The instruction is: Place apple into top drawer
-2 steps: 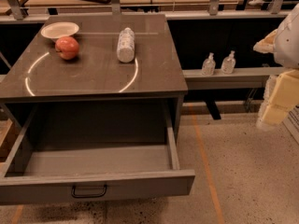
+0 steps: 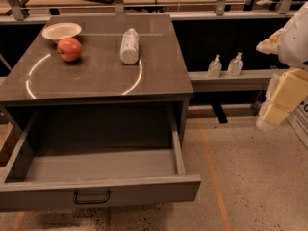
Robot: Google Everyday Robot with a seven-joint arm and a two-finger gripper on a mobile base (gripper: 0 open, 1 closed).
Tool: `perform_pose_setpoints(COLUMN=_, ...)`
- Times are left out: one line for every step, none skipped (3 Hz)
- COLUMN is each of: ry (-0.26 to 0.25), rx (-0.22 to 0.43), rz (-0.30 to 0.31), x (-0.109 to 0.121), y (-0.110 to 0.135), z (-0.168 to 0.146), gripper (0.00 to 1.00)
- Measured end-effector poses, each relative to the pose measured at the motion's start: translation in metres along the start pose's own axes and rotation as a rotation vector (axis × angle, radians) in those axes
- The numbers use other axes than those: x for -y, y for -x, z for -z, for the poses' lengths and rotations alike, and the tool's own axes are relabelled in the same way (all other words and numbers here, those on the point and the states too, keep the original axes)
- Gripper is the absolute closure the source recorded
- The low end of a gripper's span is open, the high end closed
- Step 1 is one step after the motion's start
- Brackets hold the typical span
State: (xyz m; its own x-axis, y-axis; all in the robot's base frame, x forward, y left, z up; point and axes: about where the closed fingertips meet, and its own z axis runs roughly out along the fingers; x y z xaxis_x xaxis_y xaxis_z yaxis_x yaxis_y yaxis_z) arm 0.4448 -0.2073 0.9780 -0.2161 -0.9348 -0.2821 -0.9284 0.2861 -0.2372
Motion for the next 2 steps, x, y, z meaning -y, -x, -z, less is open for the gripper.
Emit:
perform_pose_setpoints(ry=0.021, rx=0.180, rz=-0.066, x=0.022, y=0.028, z=-0.018, gripper=0.00)
perform_pose_setpoints(ry=0.031, rx=0.396, rz=-0.168, x=0.050, y=0.067, z=-0.044, gripper=0.00)
